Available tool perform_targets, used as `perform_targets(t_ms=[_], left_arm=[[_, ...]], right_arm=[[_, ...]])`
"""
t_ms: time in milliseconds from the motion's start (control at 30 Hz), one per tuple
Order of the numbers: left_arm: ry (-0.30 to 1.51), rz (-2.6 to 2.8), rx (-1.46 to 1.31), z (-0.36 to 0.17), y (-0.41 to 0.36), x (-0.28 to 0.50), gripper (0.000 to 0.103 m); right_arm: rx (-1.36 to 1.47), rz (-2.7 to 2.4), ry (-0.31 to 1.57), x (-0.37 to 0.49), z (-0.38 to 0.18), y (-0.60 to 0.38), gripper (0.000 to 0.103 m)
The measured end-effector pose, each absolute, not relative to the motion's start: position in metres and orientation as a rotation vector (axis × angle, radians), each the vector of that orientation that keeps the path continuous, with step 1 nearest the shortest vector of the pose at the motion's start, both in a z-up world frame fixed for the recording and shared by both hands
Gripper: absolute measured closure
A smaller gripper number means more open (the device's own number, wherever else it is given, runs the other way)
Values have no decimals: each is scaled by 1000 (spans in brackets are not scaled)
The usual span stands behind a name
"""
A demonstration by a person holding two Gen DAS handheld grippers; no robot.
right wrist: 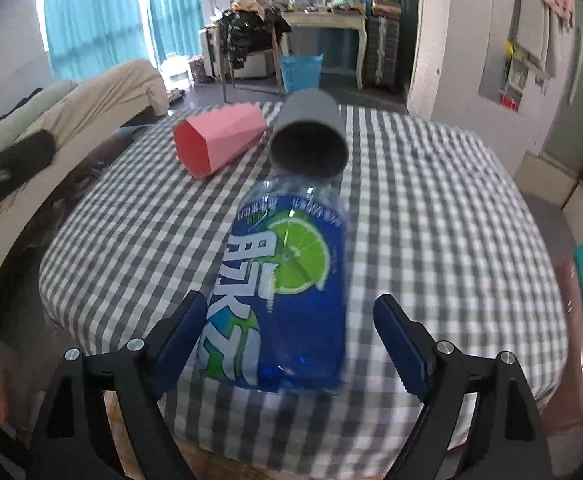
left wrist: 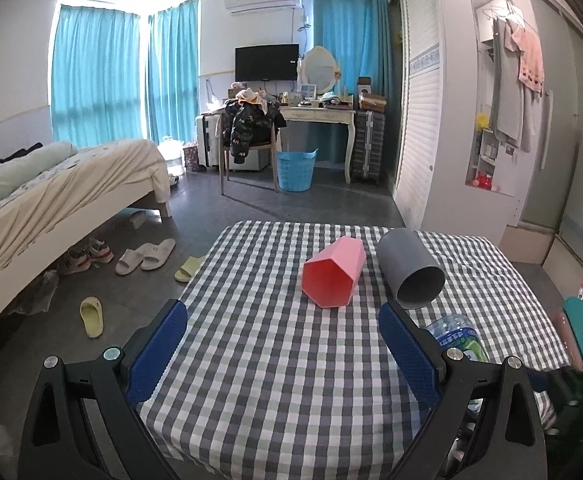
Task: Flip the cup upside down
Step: 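Lift the blue bottle with the right gripper toward the left gripper, then close the left gripper on the bottle while the right gripper opens and releases it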
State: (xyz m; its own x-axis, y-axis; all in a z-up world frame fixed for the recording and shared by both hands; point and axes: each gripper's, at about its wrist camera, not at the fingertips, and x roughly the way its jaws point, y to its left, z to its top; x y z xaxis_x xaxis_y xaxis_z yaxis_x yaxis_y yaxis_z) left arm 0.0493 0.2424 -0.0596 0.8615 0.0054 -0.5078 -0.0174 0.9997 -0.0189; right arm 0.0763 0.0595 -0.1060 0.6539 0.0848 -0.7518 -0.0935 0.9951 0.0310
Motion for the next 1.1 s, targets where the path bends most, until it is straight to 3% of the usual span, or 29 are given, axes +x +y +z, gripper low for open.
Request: perform_targets(t_ms=[433, 733, 1100], left_arm=[[654, -79, -11, -45, 165, 72, 3], [910, -146, 52, -77, 105, 108, 5], [1121, -204, 52, -119, 99, 141, 7]], right_arm=[[26, 69, 642, 36, -52, -49, 13], [150, 11, 652, 45, -69, -112, 13], [214, -1, 697, 54, -91, -137, 13]])
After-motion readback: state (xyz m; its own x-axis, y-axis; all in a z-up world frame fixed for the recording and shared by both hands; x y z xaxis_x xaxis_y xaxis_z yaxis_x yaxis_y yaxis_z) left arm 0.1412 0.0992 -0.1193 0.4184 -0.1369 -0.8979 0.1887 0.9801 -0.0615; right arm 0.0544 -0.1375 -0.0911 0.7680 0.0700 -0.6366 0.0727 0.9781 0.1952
